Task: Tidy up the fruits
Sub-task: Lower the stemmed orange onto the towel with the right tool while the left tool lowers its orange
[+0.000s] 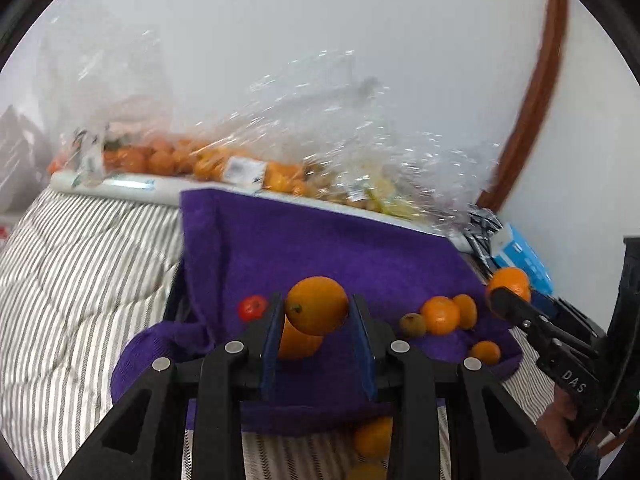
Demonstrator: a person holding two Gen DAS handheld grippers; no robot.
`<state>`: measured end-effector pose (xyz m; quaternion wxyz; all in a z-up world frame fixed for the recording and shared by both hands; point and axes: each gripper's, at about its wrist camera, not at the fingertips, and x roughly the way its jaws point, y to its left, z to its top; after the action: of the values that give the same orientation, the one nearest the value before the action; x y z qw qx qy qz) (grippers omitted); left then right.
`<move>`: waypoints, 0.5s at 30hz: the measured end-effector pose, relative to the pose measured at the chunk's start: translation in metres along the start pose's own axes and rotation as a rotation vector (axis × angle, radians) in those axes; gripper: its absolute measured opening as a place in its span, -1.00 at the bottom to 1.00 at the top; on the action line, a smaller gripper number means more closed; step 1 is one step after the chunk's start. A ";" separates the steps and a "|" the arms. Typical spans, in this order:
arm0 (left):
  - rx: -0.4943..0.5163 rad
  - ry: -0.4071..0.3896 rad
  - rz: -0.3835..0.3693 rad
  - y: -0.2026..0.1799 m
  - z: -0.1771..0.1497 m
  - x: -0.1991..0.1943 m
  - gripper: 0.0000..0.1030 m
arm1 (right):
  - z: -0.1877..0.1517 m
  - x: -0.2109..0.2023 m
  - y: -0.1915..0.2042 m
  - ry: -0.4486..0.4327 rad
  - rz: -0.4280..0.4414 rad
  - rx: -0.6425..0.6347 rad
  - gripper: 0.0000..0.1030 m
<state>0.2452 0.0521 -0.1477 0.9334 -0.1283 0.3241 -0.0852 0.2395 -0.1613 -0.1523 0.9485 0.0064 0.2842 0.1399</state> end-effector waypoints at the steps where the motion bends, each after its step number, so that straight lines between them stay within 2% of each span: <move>1: -0.011 0.005 -0.007 0.002 0.000 0.001 -0.39 | -0.001 0.002 -0.003 0.006 0.003 0.013 -0.15; 5: -0.049 0.031 -0.031 0.010 -0.001 0.009 -0.39 | -0.003 0.007 -0.008 0.018 0.002 0.021 -0.15; 15: 0.019 0.046 -0.059 -0.005 -0.008 0.012 -0.39 | -0.018 0.024 0.010 0.087 0.047 -0.046 -0.15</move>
<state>0.2496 0.0432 -0.1593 0.9239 -0.1268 0.3410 -0.1185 0.2468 -0.1467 -0.1796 0.9316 -0.0150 0.3214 0.1690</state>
